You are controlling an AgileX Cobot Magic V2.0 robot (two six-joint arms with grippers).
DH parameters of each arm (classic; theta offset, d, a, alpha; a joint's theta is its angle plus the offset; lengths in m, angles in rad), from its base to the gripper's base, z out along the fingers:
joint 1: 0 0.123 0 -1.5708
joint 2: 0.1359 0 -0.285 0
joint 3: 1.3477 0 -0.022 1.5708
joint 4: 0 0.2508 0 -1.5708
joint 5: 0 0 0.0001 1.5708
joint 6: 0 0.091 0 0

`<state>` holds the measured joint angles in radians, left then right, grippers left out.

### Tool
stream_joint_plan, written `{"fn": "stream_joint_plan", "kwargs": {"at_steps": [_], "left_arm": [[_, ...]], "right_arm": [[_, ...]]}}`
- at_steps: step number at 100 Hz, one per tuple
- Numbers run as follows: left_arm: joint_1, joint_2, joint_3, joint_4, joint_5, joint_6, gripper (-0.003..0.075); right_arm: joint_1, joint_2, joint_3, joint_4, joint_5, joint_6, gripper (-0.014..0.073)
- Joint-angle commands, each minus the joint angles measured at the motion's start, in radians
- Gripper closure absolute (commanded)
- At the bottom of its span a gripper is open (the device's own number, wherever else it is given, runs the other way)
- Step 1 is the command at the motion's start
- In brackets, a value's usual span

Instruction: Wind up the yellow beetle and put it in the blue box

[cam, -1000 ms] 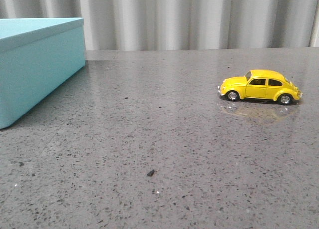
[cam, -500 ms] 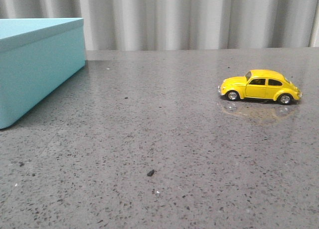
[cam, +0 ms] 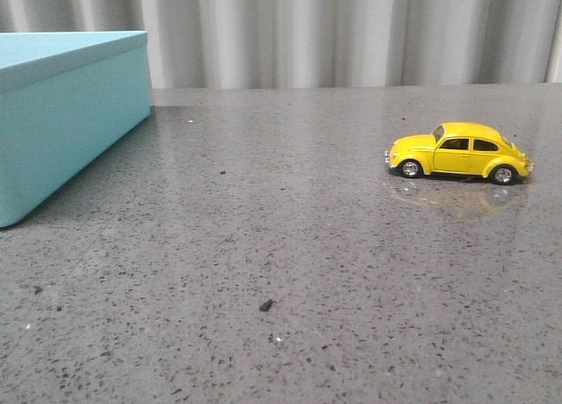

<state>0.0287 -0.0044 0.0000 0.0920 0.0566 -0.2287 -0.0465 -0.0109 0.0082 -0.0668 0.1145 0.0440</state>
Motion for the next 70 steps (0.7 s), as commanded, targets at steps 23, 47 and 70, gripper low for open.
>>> {"fn": "stream_joint_plan", "kwargs": {"at_steps": [23, 47, 70], "left_arm": [[0.002, -0.003, -0.088, -0.062, -0.024, -0.015, 0.0741], [0.002, 0.088, -0.234, -0.062, -0.017, -0.015, 0.0741], [0.002, 0.139, -0.287, -0.062, -0.019, -0.015, 0.0741]], "right_arm": [[-0.005, 0.157, -0.172, -0.006, 0.080, -0.002, 0.0655], [-0.005, 0.406, -0.409, -0.006, 0.181, -0.002, 0.0655], [-0.005, 0.611, -0.593, 0.001, 0.223, 0.000, 0.0655]]}}
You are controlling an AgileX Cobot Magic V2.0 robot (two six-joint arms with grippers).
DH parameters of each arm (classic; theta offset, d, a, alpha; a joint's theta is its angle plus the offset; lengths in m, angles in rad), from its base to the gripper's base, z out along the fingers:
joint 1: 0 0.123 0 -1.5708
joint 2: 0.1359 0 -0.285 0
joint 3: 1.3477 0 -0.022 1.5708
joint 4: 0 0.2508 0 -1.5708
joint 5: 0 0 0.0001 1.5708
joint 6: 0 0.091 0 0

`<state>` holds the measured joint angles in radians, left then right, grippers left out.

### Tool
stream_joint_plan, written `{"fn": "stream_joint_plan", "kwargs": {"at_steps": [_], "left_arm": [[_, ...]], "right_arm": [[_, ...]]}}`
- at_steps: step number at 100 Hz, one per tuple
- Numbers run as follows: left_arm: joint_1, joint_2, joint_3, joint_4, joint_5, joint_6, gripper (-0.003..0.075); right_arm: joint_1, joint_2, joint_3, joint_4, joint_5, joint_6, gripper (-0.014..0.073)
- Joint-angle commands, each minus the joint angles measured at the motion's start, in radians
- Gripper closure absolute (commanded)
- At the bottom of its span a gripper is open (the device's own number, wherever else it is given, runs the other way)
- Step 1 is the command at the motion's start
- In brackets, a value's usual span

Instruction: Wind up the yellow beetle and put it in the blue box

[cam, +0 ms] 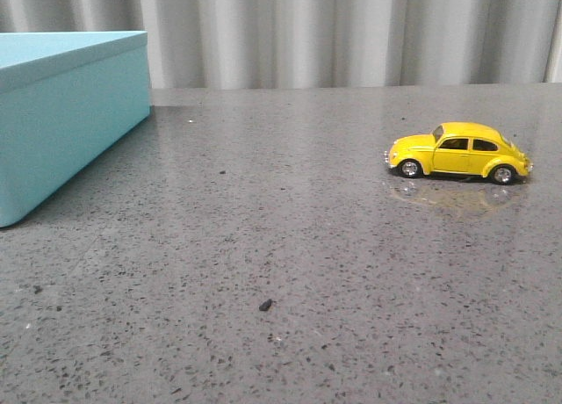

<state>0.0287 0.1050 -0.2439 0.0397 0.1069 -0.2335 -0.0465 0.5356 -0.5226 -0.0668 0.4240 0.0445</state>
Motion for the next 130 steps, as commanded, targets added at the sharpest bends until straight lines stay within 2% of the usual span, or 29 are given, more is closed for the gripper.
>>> {"fn": "stream_joint_plan", "kwargs": {"at_steps": [1, 14, 52, 81, 109, 130], "left_arm": [[0.002, 0.031, -0.043, -0.009, -0.069, -0.011, 0.0741], [0.002, 0.031, -0.043, -0.009, -0.070, -0.011, 0.0741], [0.002, 0.031, -0.043, -0.009, -0.070, -0.011, 0.0741], [0.002, 0.031, -0.043, -0.011, -0.070, -0.011, 0.0741], [0.002, 0.031, -0.043, -0.011, -0.070, -0.011, 0.0741], [0.002, 0.031, -0.043, -0.011, -0.071, -0.011, 0.0741]], "right_arm": [[-0.005, 0.068, -0.062, 0.003, -0.091, 0.000, 0.0655], [0.032, 0.132, -0.115, 0.017, -0.081, 0.000, 0.0655], [0.146, 0.532, -0.524, 0.088, 0.275, 0.000, 0.0655], [0.202, 0.809, -0.768, 0.137, 0.424, 0.000, 0.0655], [0.257, 0.987, -0.911, 0.167, 0.571, 0.000, 0.0655], [0.257, 1.044, -0.929, 0.192, 0.620, 0.000, 0.0655]]}}
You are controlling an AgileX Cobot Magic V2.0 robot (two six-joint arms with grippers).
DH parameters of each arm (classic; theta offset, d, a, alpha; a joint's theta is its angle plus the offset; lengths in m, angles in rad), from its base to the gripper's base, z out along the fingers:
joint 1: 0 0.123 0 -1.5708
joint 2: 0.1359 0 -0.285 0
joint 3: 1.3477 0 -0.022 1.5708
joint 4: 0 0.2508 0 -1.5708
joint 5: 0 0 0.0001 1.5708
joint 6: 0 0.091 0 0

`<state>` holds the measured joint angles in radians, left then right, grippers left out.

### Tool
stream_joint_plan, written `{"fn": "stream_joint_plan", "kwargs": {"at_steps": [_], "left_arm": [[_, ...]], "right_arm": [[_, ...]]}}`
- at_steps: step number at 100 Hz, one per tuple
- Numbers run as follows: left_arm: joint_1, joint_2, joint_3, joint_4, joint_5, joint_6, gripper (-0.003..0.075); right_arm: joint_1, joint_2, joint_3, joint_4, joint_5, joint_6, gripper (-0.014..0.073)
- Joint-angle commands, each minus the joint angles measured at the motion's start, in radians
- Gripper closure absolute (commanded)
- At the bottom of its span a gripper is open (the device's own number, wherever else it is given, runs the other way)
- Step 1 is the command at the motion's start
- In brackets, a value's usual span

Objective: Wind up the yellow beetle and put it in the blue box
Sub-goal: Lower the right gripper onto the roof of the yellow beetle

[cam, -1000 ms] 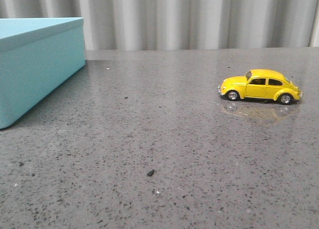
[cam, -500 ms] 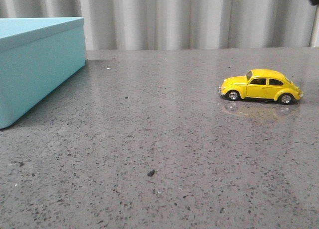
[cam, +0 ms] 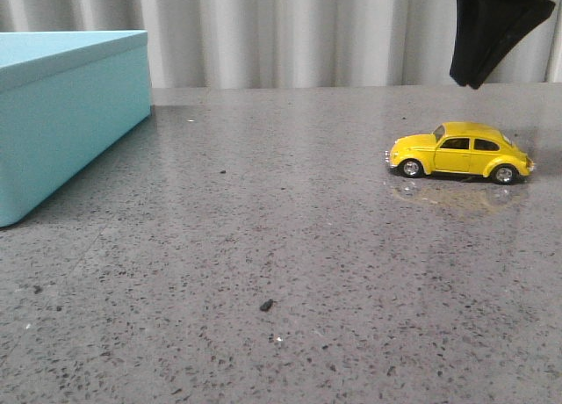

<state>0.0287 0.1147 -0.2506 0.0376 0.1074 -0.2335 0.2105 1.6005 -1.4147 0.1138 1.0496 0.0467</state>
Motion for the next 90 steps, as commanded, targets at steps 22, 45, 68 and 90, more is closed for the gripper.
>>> {"fn": "stream_joint_plan", "kwargs": {"at_steps": [22, 45, 68, 90], "left_arm": [[0.002, 0.021, -0.036, -0.009, -0.072, -0.011, 0.0741], [0.002, 0.021, -0.036, -0.009, -0.072, -0.011, 0.0741], [0.002, 0.021, -0.036, -0.009, -0.072, -0.011, 0.0741], [0.002, 0.021, -0.036, -0.009, -0.072, -0.011, 0.0741]], "right_arm": [[0.000, 0.007, -0.037, 0.018, 0.014, -0.002, 0.0655], [0.000, 0.033, -0.037, 0.023, 0.010, -0.002, 0.0655], [-0.002, 0.035, -0.037, 0.023, 0.003, -0.002, 0.0655], [-0.002, 0.059, -0.037, 0.023, 0.016, -0.002, 0.0655]]}}
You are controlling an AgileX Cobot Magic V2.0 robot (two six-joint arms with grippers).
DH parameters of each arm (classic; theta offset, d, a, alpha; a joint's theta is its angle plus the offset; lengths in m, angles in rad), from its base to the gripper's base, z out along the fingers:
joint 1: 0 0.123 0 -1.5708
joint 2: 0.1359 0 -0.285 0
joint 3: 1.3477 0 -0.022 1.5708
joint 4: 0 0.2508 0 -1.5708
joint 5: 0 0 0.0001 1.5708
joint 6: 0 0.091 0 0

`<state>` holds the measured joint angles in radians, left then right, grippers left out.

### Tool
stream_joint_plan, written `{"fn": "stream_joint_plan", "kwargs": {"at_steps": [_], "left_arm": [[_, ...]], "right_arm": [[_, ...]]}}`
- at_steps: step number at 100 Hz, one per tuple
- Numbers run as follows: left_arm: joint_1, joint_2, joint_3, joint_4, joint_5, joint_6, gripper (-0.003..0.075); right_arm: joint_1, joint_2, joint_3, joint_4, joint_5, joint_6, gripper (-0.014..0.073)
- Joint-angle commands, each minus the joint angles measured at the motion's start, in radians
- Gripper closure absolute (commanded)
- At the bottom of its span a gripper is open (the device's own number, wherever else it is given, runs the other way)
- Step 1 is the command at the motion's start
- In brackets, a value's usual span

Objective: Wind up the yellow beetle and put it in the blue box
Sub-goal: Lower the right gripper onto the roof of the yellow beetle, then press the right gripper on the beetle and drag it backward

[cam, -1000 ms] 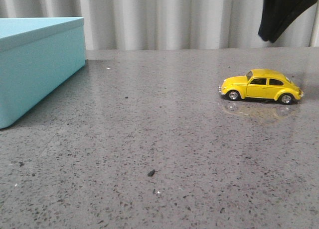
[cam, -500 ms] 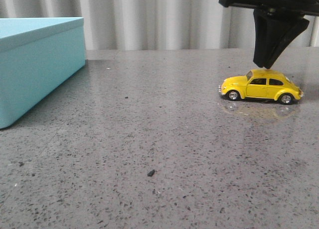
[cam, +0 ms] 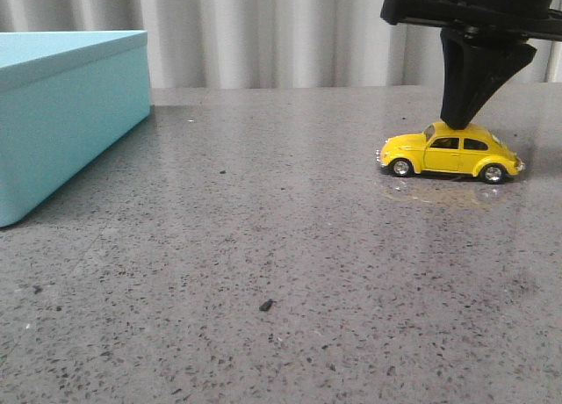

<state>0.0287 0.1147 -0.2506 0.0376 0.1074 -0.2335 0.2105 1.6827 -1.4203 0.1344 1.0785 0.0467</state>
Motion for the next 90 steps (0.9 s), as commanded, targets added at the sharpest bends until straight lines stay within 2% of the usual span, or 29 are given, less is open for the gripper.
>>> {"fn": "stream_joint_plan", "kwargs": {"at_steps": [1, 51, 90], "left_arm": [[0.002, 0.021, -0.036, -0.009, -0.072, -0.011, 0.0741], [0.002, 0.021, -0.036, -0.009, -0.072, -0.011, 0.0741], [0.002, 0.021, -0.036, -0.009, -0.073, -0.011, 0.0741]], "right_arm": [[-0.002, -0.024, -0.031, 0.002, -0.013, -0.002, 0.0655], [-0.008, -0.022, -0.031, -0.048, 0.015, -0.002, 0.0655], [-0.053, -0.022, -0.031, -0.077, 0.066, -0.002, 0.0655]]}}
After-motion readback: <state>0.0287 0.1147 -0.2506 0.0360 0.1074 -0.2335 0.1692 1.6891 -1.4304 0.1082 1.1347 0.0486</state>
